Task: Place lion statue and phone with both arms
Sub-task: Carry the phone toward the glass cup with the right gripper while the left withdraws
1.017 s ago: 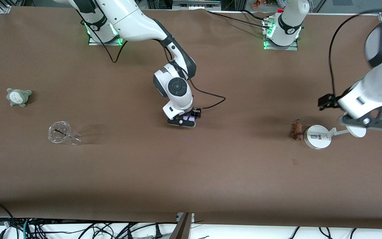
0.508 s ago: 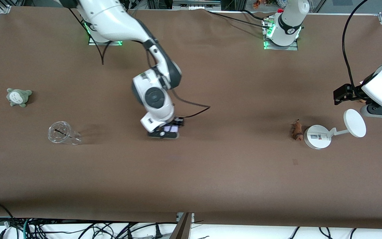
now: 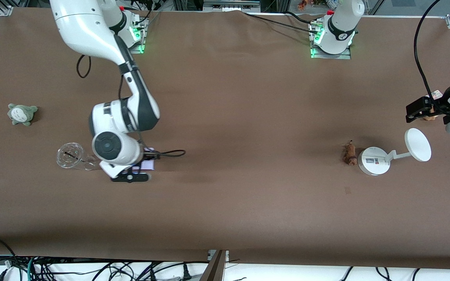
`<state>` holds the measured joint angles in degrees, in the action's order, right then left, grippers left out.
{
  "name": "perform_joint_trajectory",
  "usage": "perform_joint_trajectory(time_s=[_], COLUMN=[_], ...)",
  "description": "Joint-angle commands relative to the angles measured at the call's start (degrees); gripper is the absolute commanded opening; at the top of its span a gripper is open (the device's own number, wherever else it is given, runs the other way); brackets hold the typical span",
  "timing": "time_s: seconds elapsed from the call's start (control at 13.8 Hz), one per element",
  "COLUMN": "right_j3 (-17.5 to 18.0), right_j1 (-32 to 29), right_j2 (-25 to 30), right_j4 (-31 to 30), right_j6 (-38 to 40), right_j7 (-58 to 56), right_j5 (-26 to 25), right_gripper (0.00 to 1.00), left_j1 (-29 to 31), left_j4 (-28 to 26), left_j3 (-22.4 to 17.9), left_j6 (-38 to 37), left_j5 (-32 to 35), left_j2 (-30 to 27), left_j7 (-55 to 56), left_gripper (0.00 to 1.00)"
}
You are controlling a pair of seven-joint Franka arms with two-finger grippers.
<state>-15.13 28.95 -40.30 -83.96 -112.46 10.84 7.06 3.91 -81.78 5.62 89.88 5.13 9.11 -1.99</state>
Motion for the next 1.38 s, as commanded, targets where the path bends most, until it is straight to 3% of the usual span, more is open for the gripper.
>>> perform_joint_trajectory(time_s=[0.0,0.07,0.44,0.73,1.16,1.23,1.31], right_j3=[-0.8,-0.8,-0.7,-0.5,-0.4,-0.4,-0.4], right_j1=[-2.5,-3.5,-6.5,-6.6,-6.3,-6.3,-6.3], right_j2=[1.1,1.0,0.4,-0.1,-0.9,-0.9,-0.8], right_j4=[-3.1,-3.8,-6.7,-10.0,-11.9,-11.9,-11.9], right_j6=[-0.1,-0.5,-4.4,-10.8,-14.4,-14.5,-14.4], right_j7=[-3.8,-4.2,-6.4,-7.3,-8.6,-9.3,-9.6], right_j5=[0.2,0.3,2.8,3.5,3.5,3.5,3.5], right_gripper=[0.39,0.39,0.39,0.39,0.39,0.42,0.68], left_j1=[-5.3,-5.3,-4.9,-5.0,-5.0,-5.0,-5.0], left_j4=[-12.3,-15.0,-14.8,-13.8,-13.8,-13.8,-13.8], left_j3=[-5.0,-5.3,-5.1,-4.8,-4.8,-4.8,-4.8], left_j6=[8.0,10.7,8.6,7.8,6.7,6.7,6.6], left_j5=[-0.8,-1.3,-1.2,-0.8,-0.8,-0.8,-0.8], left_j2=[-8.9,-10.4,-10.2,-9.5,-9.5,-9.5,-9.5], left_j7=[-0.7,-0.7,-0.6,-0.4,-0.4,-0.4,-0.5], left_gripper=[1.0,1.0,1.0,1.0,1.0,1.0,1.0])
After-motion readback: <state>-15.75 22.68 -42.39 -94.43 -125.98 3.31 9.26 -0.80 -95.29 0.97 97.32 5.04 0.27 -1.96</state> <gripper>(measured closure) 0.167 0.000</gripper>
